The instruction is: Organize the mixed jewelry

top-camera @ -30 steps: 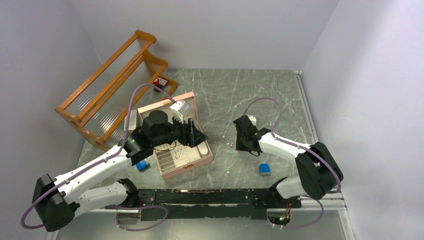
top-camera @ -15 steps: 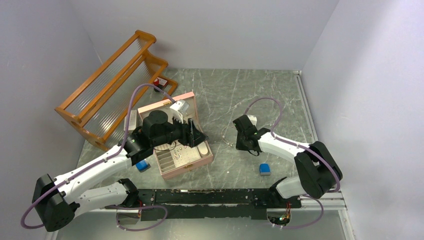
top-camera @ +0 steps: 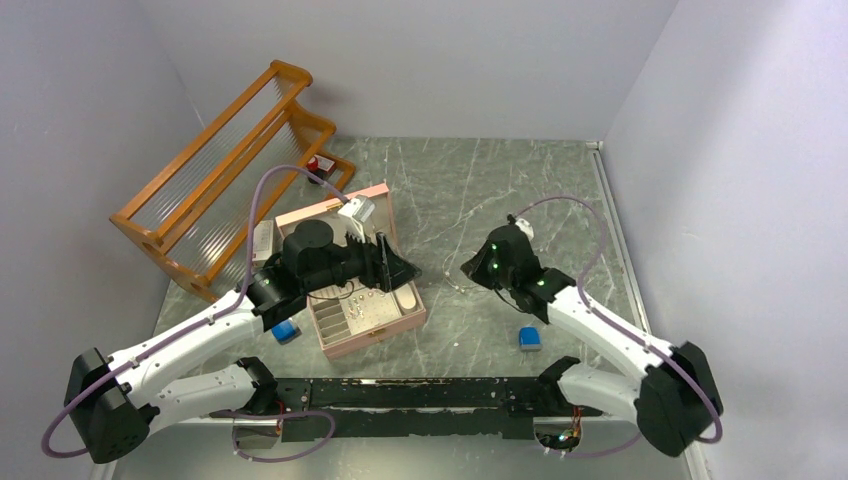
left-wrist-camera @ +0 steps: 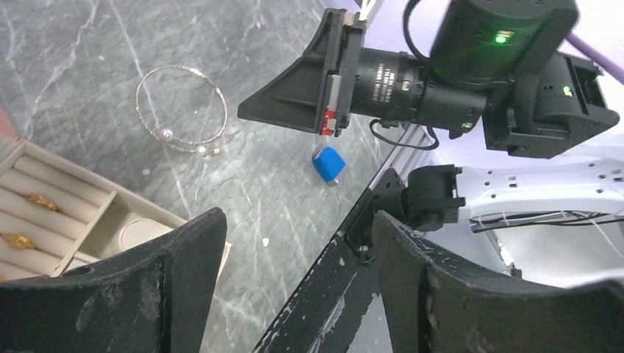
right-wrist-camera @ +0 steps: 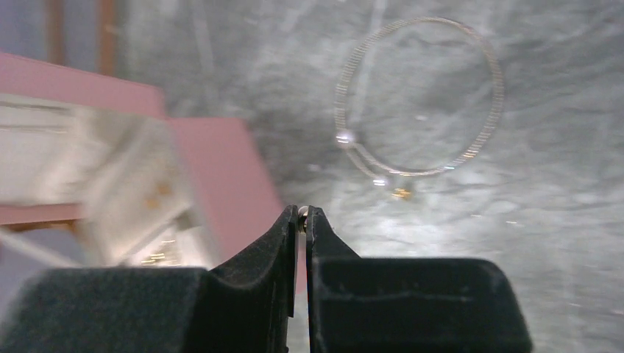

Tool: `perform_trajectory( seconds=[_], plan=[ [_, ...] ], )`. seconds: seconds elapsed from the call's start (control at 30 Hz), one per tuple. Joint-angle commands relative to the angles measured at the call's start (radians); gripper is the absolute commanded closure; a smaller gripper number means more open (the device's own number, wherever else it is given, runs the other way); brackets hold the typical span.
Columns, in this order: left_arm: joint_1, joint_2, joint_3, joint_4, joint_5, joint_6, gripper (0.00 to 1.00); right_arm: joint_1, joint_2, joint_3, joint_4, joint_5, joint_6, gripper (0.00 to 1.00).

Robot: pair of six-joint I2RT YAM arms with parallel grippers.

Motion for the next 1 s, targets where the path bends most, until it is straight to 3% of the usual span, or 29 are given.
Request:
perform_trajectory(
  seconds=[0.0,0.3,0.5,0.77,0.97],
  plan=[
    [-0.004,-0.001,0.028,0.135,0.03,-0.04,0.22,-0.004,-0.11,-0.015,0.121,-0.096,0.242,0.94],
    [-0.006,0.034,0.044,0.32,-0.022,-0.06,0.22,-0.004,-0.246,-0.042,0.314,-0.209,0.596,0.94],
    [-0.01,0.11,0.101,0.387,-0.011,0.098,0.29,-0.005,-0.256,-0.075,0.443,-0.281,0.789,0.94],
    [-0.01,0.208,0.191,0.269,-0.004,0.436,0.44,-0.005,-0.277,-0.08,0.467,-0.286,0.899,0.94],
    [-0.01,0.272,0.26,0.13,0.008,0.518,0.46,-0.005,-0.303,-0.065,0.435,-0.254,0.896,0.94]
  ],
)
